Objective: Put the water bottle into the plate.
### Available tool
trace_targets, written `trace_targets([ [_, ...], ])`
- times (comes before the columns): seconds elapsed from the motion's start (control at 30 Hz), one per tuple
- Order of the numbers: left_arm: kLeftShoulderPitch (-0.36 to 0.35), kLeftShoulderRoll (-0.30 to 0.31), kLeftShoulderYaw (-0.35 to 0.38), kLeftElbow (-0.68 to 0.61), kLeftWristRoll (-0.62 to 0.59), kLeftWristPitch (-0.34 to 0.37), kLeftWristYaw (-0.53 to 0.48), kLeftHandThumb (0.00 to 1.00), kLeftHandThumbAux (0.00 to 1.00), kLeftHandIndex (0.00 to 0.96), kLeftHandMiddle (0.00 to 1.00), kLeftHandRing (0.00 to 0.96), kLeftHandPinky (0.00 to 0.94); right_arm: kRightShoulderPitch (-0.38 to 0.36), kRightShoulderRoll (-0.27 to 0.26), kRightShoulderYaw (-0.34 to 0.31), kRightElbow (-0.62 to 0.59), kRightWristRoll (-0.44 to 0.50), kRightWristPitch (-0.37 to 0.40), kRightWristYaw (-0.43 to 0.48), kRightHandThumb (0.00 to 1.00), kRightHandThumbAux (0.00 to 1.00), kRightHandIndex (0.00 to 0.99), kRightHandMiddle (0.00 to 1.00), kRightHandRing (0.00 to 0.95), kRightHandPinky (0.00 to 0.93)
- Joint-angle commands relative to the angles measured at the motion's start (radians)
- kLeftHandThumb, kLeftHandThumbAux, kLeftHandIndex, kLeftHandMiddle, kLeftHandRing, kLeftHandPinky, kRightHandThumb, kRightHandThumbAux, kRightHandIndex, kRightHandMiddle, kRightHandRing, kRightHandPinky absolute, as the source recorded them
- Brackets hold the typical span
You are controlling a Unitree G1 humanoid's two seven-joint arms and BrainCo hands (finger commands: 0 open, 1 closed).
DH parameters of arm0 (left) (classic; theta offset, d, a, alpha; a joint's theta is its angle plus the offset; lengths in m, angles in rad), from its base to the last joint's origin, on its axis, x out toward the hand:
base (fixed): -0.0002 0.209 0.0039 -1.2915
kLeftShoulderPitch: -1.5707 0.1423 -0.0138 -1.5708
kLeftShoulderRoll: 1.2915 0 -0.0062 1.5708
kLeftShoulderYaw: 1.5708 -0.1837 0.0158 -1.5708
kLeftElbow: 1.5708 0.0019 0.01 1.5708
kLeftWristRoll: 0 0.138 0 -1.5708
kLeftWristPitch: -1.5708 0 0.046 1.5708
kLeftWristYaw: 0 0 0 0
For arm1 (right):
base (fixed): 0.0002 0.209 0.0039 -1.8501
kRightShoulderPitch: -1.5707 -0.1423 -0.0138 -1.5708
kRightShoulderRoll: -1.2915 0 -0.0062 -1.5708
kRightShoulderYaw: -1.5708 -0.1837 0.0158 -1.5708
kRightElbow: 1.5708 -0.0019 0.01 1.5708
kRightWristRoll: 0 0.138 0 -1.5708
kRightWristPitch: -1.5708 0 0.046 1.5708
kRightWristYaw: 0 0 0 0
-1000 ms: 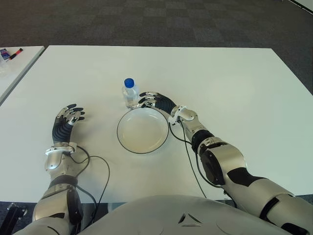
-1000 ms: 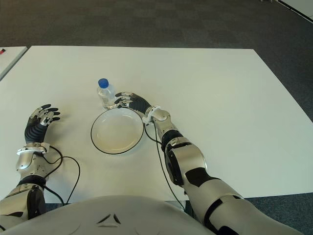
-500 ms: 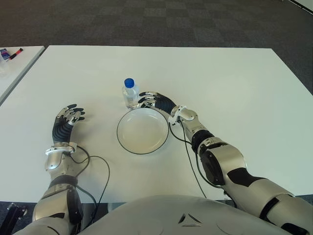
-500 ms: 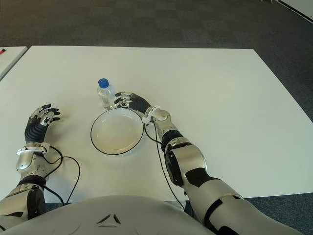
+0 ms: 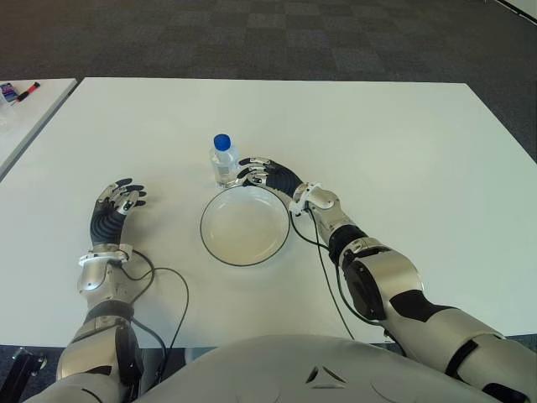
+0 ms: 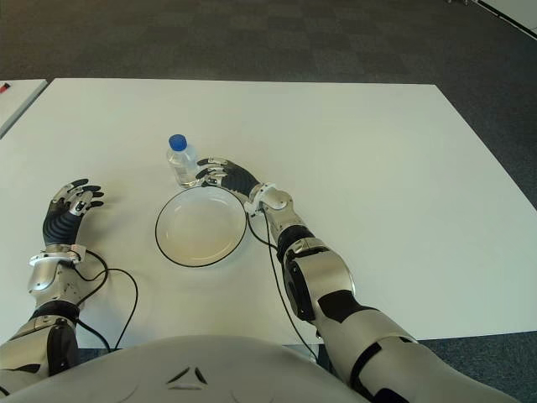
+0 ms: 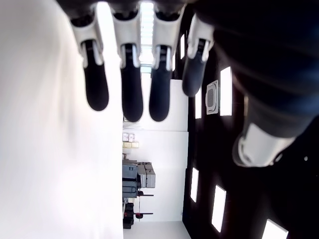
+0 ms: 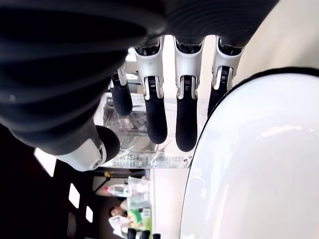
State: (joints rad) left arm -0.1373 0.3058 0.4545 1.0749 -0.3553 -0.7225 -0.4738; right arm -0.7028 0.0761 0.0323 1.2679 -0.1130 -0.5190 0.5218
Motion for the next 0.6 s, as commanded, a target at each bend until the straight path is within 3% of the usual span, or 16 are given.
trace_targets([
  [0.03, 0.039, -0.049, -0.007, 0.031, -0.004, 0.049, -0.015, 0.254, 0.636, 0.292, 0.391, 0.399, 0.419, 0.032, 0.025, 0.008, -0.006, 0.0, -0.043, -0.012, 0.095, 0.637, 0.175, 0.346, 0.388, 0.445],
  [0.6, 0.04, -0.052, -0.007, 0.019, -0.008, 0.054, -0.024, 0.25, 0.653, 0.293, 0.396, 0.4, 0.413, 0.051, 0.014, 0.044, -0.002, -0.016, -0.075, -0.062, 0.065, 0.651, 0.169, 0.352, 0.405, 0.454],
])
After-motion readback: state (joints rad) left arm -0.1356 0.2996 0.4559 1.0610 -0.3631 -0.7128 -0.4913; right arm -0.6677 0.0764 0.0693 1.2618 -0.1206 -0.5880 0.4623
